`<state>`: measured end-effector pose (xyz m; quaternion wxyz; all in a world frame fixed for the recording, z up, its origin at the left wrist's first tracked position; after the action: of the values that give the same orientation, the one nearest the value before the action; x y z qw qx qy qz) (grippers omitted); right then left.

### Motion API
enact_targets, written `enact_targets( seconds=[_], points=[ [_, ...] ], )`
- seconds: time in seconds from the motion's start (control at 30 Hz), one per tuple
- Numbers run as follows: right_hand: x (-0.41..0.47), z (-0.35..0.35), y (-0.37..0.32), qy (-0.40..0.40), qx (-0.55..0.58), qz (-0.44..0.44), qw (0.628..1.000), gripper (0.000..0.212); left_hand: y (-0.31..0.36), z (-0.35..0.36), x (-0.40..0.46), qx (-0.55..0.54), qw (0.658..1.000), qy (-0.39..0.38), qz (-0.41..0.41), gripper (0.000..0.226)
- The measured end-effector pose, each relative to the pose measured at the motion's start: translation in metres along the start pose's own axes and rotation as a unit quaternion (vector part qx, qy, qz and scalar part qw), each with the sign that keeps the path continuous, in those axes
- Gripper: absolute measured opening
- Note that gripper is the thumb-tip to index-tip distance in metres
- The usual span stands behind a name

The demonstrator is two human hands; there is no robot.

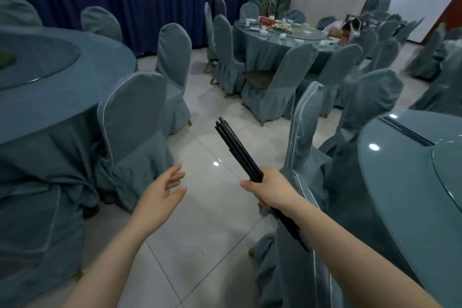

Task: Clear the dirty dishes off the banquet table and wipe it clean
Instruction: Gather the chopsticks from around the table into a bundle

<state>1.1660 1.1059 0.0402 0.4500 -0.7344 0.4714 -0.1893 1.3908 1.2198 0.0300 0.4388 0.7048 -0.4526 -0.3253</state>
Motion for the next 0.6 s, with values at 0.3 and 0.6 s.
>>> enact_targets(
  seconds=[0.3,0.6],
  points=[
    [0.158,-0.012,-0.003,-0.007,-0.276,-0.050,0.960,0.024,0.002,-0.026,0.140,0.007,1.000,0.011,-0.027,0.048],
    [0.354,-0.086,0.019,0.050,-0.484,-0.135,0.863,0.031,0.037,0.003,0.352,0.009,0.999,0.012,-0.049,0.046]
  ],
)
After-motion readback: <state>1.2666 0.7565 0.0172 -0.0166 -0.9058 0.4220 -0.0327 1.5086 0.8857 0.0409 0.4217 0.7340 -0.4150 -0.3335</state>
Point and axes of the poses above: each hand's wrist, its own x-axis towards the middle knuckle, its own z-axis out of the palm, y = z × x, the point moved 9 cm from there along x, towards the middle knuckle, and after that the axes turned 5 degrees about -z, right-handed, at the moved point
